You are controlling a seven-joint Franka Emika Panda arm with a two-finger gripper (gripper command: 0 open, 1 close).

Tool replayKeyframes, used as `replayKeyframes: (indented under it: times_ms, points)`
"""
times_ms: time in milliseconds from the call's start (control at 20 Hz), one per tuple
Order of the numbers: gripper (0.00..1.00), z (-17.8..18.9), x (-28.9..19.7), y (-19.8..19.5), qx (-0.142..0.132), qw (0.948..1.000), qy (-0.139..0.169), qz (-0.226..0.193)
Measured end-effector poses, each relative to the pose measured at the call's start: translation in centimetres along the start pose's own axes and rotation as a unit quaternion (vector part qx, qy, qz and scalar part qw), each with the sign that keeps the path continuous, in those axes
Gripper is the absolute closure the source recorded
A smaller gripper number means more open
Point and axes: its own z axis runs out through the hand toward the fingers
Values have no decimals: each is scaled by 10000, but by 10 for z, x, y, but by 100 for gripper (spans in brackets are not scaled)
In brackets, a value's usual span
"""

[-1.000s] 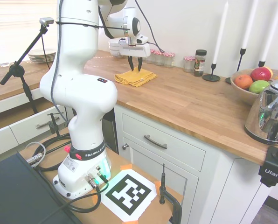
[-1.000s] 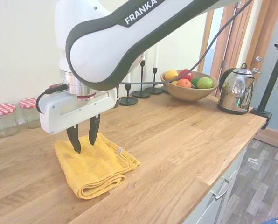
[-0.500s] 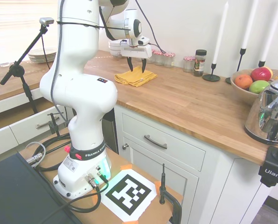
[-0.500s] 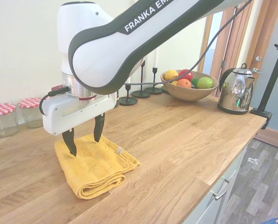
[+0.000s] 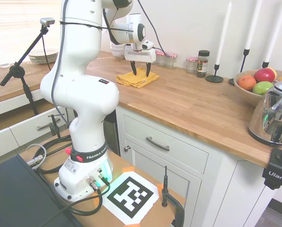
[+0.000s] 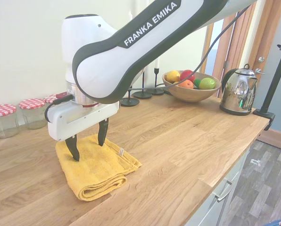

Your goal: Wipe the counter

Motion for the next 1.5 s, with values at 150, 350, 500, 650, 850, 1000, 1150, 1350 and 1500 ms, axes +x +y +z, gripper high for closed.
replayKeyframes:
  times_ms: [150, 350, 500, 650, 850, 1000, 1150, 1350, 1500]
  points:
    - [0, 4, 2, 0, 14, 10000, 5, 5]
    - [100, 4, 3, 1, 10, 10000, 5, 9]
    - [100, 5, 6, 3, 2, 10000, 9, -51]
    - [100, 5, 7, 3, 4, 10000, 16, -67]
    - [100, 6, 13, 7, -1, 10000, 34, -67]
    - [100, 7, 19, 11, -9, 10000, 44, -51]
    - [100, 7, 19, 11, -6, 10000, 47, -52]
    - [100, 7, 20, 11, -6, 10000, 48, -48]
    - [100, 7, 21, 11, -9, 10000, 52, -42]
